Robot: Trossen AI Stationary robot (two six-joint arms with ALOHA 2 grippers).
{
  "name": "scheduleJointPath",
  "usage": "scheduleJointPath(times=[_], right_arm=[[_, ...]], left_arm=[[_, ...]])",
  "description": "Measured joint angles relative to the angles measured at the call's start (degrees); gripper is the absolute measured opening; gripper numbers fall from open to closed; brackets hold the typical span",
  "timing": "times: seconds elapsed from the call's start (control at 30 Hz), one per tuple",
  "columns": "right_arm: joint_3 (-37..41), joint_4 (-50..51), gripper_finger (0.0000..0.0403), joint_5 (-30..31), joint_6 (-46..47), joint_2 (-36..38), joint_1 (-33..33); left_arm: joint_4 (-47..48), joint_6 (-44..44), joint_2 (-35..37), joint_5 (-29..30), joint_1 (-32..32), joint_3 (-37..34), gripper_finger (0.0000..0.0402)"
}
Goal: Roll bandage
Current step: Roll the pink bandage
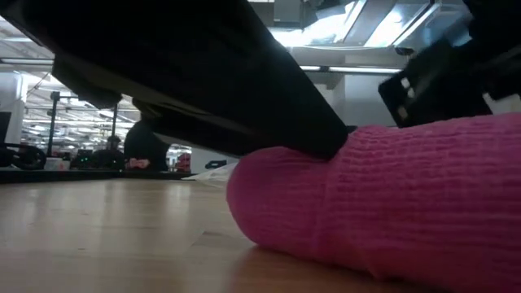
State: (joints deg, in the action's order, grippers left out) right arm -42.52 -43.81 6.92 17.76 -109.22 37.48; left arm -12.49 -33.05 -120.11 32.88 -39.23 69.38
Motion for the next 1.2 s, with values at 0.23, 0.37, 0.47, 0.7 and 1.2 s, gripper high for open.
scheduleJointPath(times=[0.23,0.37,0.47,0.7,1.2], right_arm=[[-2.89,1.46,0.0232,0.00,0.61,-5.26,-0.13],[-3.37,0.81,0.0232,0.00,0.81,-6.66,-0.02],[-3.37,0.80,0.0232,0.20,0.81,-6.68,0.00],[-3.38,0.95,0.0232,-0.01,1.64,-6.51,-0.01],[-8.94,19.29,0.0232,7.00,4.35,-2.13,-0.11]], left_arm=[[0.12,-2.31,0.00,0.17,-0.63,0.00,0.0175],[0.48,-3.06,0.00,0.37,-1.14,0.00,0.0175],[1.12,-3.84,0.00,0.59,-1.40,0.01,0.0175],[1.49,-4.51,0.00,0.59,-1.68,0.02,0.0175],[2.12,-4.91,0.00,0.57,-3.19,-0.04,0.0175]])
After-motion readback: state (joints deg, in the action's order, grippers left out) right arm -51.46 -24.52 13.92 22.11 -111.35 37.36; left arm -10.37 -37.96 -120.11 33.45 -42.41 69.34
